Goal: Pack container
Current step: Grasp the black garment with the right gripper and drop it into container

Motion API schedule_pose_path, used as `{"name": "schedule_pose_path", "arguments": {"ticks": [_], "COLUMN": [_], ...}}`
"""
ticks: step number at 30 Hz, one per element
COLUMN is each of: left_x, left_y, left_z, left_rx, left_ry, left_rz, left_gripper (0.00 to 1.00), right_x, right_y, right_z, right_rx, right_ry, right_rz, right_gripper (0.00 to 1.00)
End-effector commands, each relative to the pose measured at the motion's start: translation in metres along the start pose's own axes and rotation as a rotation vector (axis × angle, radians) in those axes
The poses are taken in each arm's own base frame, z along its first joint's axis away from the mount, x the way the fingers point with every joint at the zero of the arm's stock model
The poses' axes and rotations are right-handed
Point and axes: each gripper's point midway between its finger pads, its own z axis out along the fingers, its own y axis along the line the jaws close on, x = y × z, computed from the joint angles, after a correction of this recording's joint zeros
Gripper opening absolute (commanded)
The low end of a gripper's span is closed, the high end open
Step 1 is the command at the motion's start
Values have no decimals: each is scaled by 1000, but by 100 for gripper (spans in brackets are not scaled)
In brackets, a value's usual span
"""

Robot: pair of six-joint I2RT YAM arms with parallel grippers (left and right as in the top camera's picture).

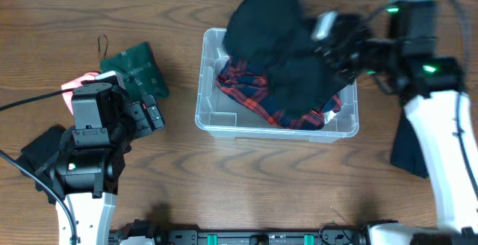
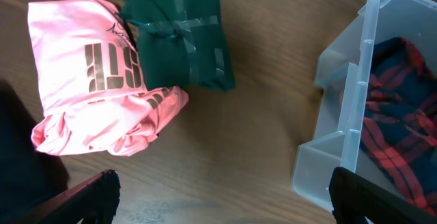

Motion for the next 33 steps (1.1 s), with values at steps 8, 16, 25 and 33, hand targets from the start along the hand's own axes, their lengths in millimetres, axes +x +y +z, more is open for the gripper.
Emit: {"name": "schedule_pose_path", "arguments": {"ticks": [8,16,25,33], "left_x": [-7,-7,-7,-7], "left_y": [-2,-2,-2,-2], "left_z": [-5,-5,-5,-5], "left_rx": [-1,-1,-1,-1], "left_ry": [-18,-18,-18,-19], "left_rz": [1,1,0,0], "left_gripper": [98,98,98,98], "right_x": [41,49,-17,66], "right_y": [38,-54,-48,-35], "right_z": [54,52,41,99], "right_rx": [-211,259,269,262], "right_ry": [185,303,87,328], "right_rz": [-144,138,331,573], "right_gripper": [1,99,50,17]}}
